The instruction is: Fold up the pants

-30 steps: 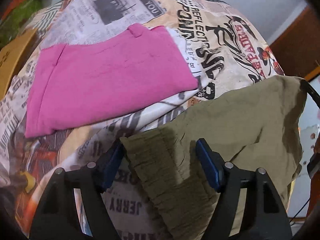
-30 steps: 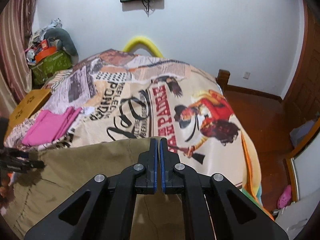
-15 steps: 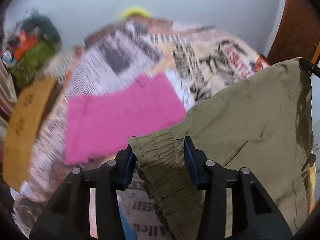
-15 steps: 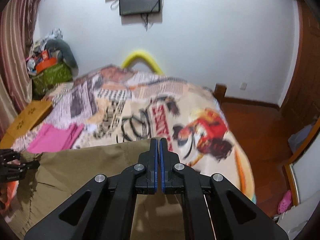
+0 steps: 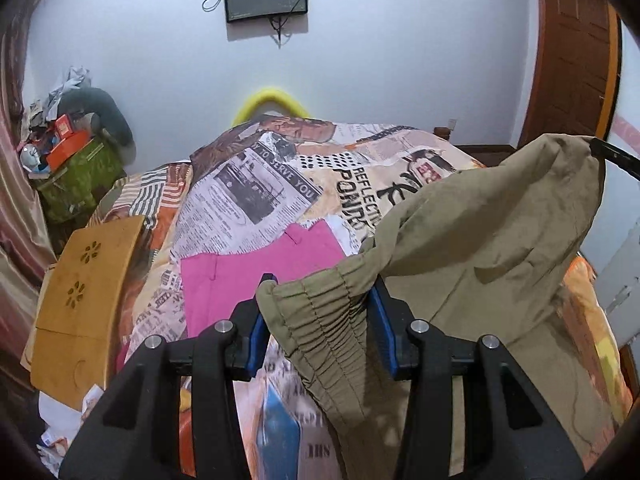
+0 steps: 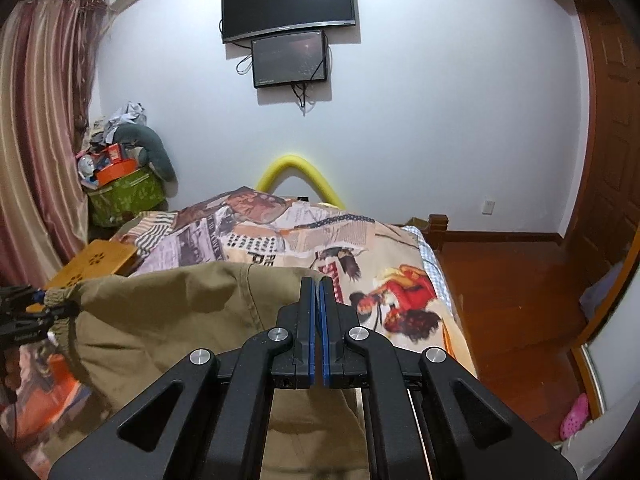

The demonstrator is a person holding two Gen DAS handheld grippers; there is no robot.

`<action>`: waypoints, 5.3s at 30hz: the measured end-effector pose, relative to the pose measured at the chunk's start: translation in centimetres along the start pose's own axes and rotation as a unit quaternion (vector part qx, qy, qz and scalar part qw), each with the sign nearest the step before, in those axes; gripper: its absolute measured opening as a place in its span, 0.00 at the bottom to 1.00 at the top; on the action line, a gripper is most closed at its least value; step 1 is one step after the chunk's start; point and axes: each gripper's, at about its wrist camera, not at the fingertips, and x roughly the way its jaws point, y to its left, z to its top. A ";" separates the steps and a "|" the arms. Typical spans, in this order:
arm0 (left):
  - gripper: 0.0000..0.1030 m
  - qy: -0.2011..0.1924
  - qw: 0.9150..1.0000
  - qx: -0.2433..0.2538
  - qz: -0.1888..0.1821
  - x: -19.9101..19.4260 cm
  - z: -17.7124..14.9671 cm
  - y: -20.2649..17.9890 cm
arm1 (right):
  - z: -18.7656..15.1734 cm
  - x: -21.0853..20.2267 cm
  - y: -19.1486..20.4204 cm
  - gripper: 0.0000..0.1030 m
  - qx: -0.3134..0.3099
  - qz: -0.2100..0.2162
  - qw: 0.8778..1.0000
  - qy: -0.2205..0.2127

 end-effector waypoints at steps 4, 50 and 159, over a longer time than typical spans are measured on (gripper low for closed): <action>0.43 0.005 1.000 0.013 -0.003 -1.8 -1.4 -1.0 | -1.8 -2.6 -0.1 0.01 0.000 0.002 1.000 0.006; 0.39 0.051 0.997 0.039 -0.039 -14.1 -16.0 -3.0 | -22.0 -16.7 0.9 0.02 0.081 -0.053 0.984 0.151; 0.45 0.128 0.987 0.017 -0.091 -10.7 -15.0 -5.0 | -19.9 -12.9 8.3 0.32 0.048 0.044 0.984 0.164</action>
